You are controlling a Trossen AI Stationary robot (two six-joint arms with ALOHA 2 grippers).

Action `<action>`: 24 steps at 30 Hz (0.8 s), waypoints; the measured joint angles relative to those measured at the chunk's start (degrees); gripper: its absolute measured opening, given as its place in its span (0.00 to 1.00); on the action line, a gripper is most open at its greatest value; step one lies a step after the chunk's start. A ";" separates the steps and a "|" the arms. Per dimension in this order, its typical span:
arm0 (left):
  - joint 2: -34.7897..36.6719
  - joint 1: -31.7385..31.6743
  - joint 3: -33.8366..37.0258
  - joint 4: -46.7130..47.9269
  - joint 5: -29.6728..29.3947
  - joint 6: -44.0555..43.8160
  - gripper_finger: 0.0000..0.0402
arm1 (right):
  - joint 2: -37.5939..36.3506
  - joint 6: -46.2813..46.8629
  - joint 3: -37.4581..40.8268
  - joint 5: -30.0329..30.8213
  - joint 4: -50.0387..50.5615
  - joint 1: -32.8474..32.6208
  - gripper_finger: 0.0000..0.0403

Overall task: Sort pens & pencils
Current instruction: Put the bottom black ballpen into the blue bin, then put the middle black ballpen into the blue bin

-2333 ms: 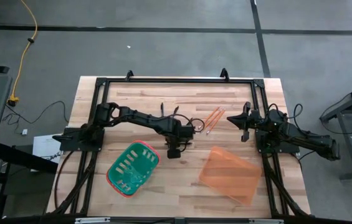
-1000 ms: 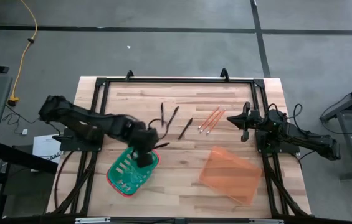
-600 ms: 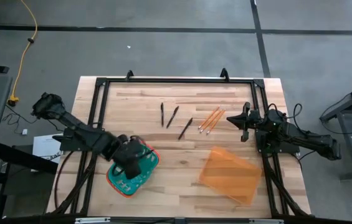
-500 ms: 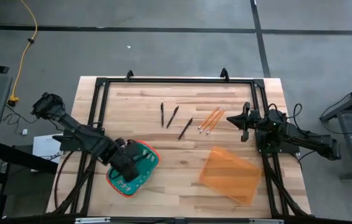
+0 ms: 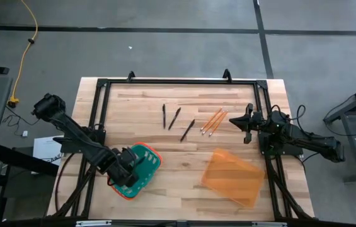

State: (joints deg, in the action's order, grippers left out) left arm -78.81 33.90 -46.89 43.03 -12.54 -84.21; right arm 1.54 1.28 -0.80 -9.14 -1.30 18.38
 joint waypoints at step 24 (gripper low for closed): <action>-0.04 -1.31 -4.74 7.30 1.10 0.47 0.27 | -0.02 0.00 -0.01 0.00 -0.01 0.00 0.00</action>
State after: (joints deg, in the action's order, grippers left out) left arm -78.85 32.59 -51.63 50.33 -11.44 -83.74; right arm 1.53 1.28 -0.81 -9.14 -1.31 18.38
